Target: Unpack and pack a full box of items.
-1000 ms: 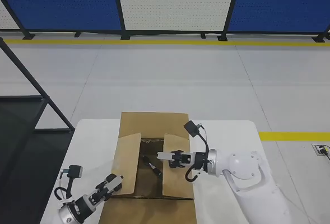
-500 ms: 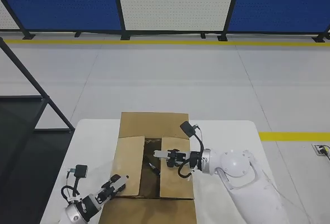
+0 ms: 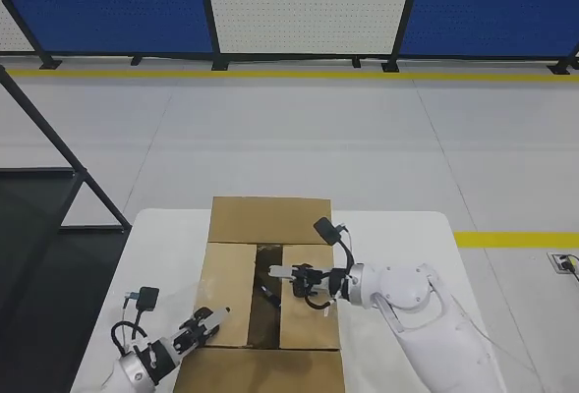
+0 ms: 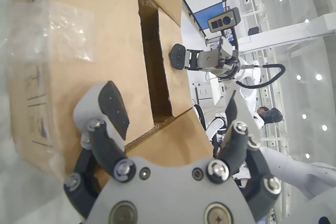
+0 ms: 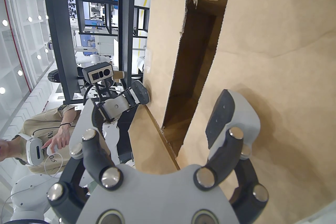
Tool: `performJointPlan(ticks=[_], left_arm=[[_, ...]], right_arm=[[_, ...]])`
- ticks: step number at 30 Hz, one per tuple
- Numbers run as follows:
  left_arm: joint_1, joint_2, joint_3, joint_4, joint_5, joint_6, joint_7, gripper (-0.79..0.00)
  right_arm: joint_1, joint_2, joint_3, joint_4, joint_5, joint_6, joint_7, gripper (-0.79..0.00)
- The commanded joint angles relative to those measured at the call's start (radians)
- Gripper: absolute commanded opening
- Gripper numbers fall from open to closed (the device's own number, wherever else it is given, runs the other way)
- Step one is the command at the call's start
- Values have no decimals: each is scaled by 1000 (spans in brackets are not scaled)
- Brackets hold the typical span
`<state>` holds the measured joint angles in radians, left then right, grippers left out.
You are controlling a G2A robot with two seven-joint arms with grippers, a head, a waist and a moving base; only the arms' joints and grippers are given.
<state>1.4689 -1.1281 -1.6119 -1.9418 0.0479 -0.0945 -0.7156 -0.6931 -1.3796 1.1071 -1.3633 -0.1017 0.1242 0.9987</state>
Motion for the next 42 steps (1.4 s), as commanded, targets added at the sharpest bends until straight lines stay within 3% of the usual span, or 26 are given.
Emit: performJointPlan(ticks=[1,15,27,32,36,42], left_arm=[[-6,1,7,6,8,5,-4,0],[19,7,-24,-38,-46,-16,25,0],[106,15,-157,-148,-180,-54,30,0],[171,31,-284,-161,-285,-83,-192,0],[228,43,-399,-116,-433,-113,-382,0],[267,57,-546,0,-672,-33,-593,0]], right_arm=[[0,1,-4,1,-1,1,-1,0],[-31,12,19,-64,43,-41,-38,0],[14,37,135,-57,121,-41,-2,0],[54,43,147,9,105,-39,-26,0],[98,43,139,84,91,-70,-61,0],[142,43,140,180,106,-104,-63,0]])
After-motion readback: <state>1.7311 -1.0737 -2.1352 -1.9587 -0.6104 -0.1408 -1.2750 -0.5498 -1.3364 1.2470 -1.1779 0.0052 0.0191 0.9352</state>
